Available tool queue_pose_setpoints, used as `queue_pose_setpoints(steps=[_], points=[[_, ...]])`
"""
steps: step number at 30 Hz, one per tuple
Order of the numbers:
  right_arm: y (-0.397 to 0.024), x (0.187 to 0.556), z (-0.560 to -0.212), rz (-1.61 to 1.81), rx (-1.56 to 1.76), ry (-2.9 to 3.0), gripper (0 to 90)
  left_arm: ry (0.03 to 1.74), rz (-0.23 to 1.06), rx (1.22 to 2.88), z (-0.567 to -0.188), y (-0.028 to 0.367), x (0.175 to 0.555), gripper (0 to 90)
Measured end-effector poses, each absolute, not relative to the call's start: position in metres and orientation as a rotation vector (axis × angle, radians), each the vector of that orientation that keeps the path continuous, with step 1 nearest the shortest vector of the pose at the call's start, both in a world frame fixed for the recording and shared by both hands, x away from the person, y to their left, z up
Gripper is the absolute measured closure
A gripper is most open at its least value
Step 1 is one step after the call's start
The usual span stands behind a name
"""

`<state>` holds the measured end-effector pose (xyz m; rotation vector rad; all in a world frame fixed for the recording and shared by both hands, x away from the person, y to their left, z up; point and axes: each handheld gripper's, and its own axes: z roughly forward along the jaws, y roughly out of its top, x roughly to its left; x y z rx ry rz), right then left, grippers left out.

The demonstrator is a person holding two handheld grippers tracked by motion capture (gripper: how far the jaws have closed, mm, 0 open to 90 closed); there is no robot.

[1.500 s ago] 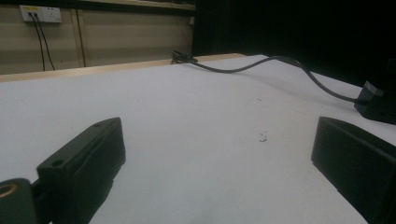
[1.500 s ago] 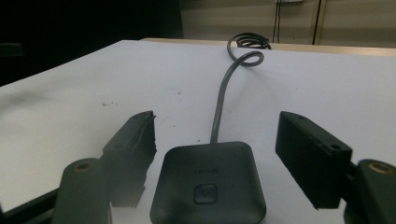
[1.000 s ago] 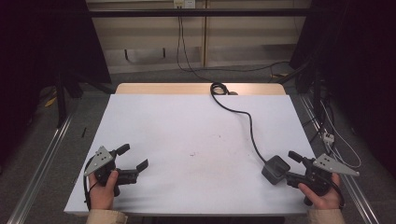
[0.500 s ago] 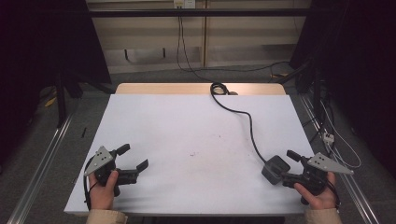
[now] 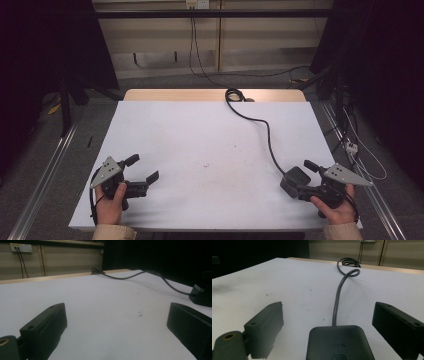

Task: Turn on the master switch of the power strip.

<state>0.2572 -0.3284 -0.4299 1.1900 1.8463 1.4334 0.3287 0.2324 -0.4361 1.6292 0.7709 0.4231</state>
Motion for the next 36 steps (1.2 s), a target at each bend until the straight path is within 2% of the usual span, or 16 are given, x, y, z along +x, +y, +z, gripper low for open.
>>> queue_pose_setpoints(steps=[36], points=[[-0.312,0.264,-0.439,1.419,1.183,1.885,8.4,0.767,0.417,1.635,-0.437,0.231,0.329,2.6]])
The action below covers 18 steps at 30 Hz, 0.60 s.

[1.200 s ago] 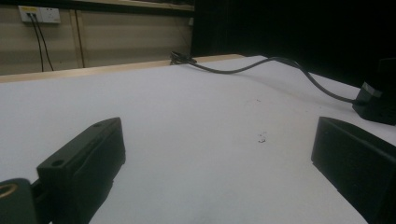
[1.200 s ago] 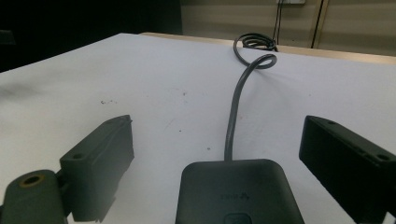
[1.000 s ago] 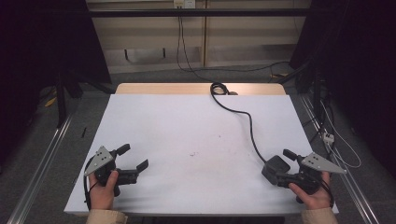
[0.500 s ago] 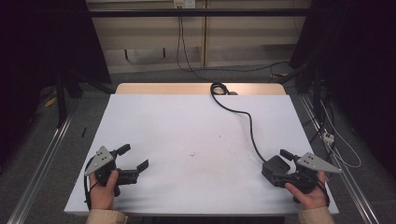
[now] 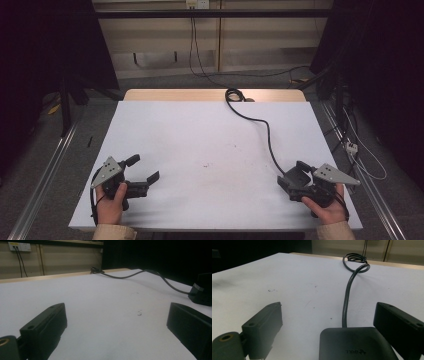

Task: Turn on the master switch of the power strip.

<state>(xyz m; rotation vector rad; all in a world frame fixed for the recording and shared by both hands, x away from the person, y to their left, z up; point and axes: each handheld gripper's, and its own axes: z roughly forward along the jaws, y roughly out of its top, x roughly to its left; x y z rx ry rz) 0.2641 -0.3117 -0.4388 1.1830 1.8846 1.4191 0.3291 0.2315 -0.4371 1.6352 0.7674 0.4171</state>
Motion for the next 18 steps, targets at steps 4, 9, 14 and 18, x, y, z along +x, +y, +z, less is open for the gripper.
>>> queue_pose_setpoints(steps=[4,9,14,18], points=[[-0.3120,0.2639,-0.4408,1.417,1.190,1.884,8.4,0.768,0.417,1.635,-0.4371,0.2315,0.3292,2.6],[-0.3115,0.2634,-0.4433,1.411,1.189,1.887,8.1,0.768,0.418,1.636,-0.4369,0.2314,0.3290,2.6],[-0.3125,0.2629,-0.4432,1.412,1.189,1.881,8.1,0.768,0.417,1.635,-0.4369,0.2314,0.3290,2.6],[-0.3119,0.2630,-0.4438,1.413,1.190,1.886,8.1,0.766,0.417,1.638,-0.4368,0.2310,0.3291,2.6]])
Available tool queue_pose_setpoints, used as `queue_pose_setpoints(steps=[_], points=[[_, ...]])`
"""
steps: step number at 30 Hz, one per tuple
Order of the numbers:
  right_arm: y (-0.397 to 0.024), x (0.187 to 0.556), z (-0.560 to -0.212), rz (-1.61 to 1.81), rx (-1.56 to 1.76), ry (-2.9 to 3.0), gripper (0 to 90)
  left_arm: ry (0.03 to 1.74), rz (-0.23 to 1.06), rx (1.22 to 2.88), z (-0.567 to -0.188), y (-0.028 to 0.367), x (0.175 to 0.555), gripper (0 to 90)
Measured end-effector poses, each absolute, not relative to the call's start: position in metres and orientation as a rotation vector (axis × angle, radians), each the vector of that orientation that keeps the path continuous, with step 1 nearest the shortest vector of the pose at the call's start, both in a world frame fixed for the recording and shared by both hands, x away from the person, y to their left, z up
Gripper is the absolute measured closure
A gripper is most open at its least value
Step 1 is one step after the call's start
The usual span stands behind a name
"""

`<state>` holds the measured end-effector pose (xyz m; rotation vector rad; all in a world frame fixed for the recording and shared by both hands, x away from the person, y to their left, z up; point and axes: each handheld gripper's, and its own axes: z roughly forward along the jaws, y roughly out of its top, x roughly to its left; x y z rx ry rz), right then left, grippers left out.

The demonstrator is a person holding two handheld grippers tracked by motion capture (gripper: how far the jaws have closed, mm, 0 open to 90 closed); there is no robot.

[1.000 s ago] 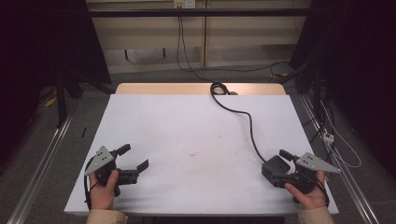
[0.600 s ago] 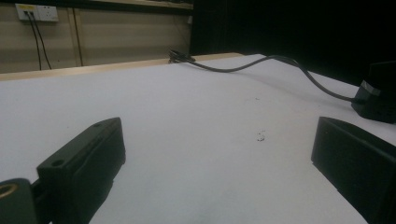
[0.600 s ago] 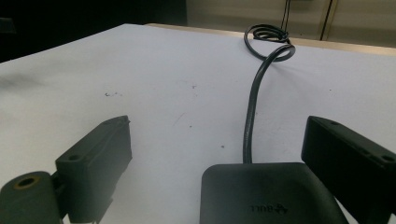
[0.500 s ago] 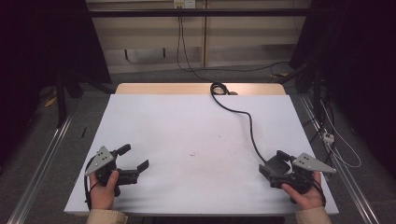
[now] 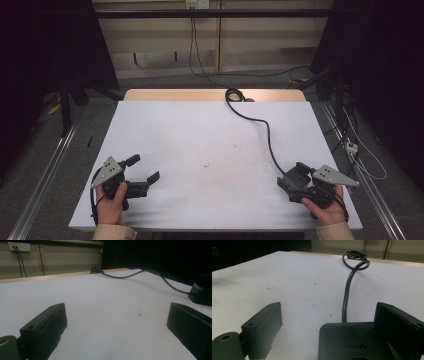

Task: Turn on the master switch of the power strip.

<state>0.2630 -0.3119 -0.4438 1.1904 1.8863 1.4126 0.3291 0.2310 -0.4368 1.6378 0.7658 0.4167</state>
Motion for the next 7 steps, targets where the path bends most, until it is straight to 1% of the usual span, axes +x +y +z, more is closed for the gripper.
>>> queue_pose_setpoints(steps=[7], points=[[-0.3125,0.2628,-0.4434,1.417,1.190,1.882,8.1,0.764,0.416,1.644,-0.4370,0.2303,0.3295,2.6]])
